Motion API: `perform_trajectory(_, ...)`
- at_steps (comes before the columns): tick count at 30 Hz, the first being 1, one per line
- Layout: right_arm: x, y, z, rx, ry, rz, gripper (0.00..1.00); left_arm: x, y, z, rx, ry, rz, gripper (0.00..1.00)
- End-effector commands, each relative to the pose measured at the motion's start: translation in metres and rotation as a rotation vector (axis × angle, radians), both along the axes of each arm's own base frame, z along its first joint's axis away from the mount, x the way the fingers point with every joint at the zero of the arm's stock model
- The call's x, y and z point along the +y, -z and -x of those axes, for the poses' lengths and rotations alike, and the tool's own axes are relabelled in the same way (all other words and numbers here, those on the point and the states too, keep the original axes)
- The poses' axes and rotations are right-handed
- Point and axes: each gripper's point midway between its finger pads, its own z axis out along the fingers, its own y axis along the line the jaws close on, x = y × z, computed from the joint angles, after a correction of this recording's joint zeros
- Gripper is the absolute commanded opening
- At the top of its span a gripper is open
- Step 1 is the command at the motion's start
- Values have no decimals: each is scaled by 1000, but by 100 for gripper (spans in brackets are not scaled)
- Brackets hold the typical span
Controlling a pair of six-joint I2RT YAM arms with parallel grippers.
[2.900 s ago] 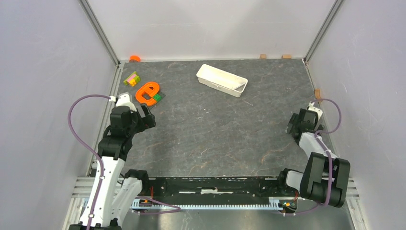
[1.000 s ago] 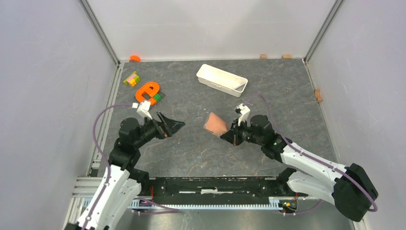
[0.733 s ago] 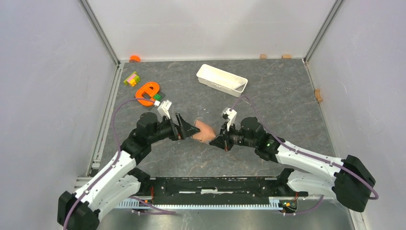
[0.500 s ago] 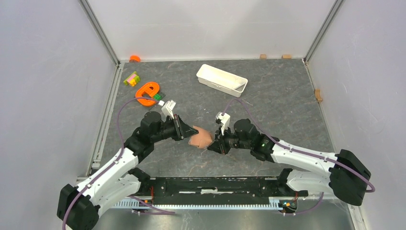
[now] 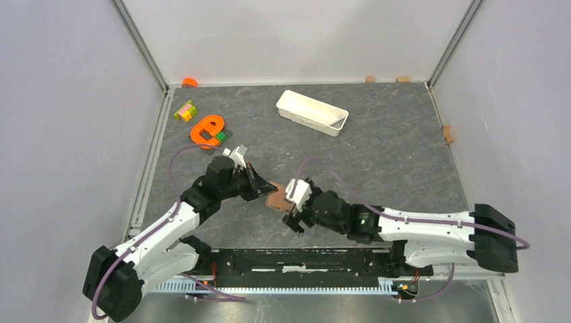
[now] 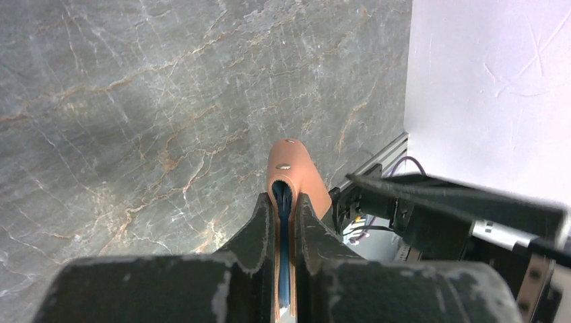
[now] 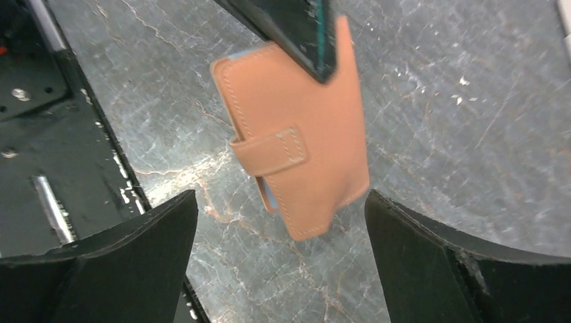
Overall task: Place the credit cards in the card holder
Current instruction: Place the card holder at the center of the board.
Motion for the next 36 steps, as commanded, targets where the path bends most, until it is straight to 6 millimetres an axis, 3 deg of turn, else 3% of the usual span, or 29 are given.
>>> perform_trajectory(1, 8, -30, -28, -295, 148, 87, 98, -8, -10, -2, 90, -47, 68, 2)
perform_trajectory(8, 31, -19, -32, -455, 263, 220, 92, -7, -18, -1, 133, -92, 115, 2)
perform_trajectory(10, 28, -20, -39, -483, 354, 250, 78, -6, -19, 0, 138, -102, 125, 2)
perform_trajectory(13, 25, -27, -45, -483, 440, 239, 35, -5, -20, 1, 134, -102, 127, 6)
perform_trajectory(15, 27, -32, -43, -440, 438, 191, 9, -1, -24, -1, 96, -99, 105, 30)
perform_trajectory(16, 27, -32, -42, -402, 432, 164, 1, 3, -24, -3, 79, -107, 76, 42)
perform_trajectory(17, 28, -28, -42, -350, 407, 143, 0, 11, -27, -7, 48, -123, 33, 56)
perform_trajectory(20, 30, -10, -40, -102, 305, 46, 0, 46, -34, -20, -53, -226, -133, 88)
perform_trajectory(22, 30, 2, -32, 64, 226, -44, 0, 70, -37, -24, -111, -297, -238, 98)
perform_trajectory(25, 29, 12, -17, 280, 129, -169, 0, 92, -39, -26, -170, -337, -347, 100)
perform_trajectory(28, 38, 19, 12, 493, 4, -267, 0, 94, -33, -23, -185, -280, -403, 100)
perform_trajectory(30, 43, 23, 28, 607, -62, -316, 11, 89, -28, -21, -186, -217, -428, 100)
perform_trajectory(31, 42, 29, 34, 661, -73, -328, 22, 88, -23, -20, -177, -200, -439, 100)
perform_trajectory(32, 40, 32, 34, 691, -68, -345, 40, 88, -20, -19, -168, -189, -444, 100)
perform_trajectory(34, 27, 46, 25, 713, -10, -337, 61, 83, -13, -17, -154, -167, -438, 100)
perform_trajectory(36, 8, 60, 10, 682, 74, -309, 73, 74, -2, -14, -136, -127, -413, 100)
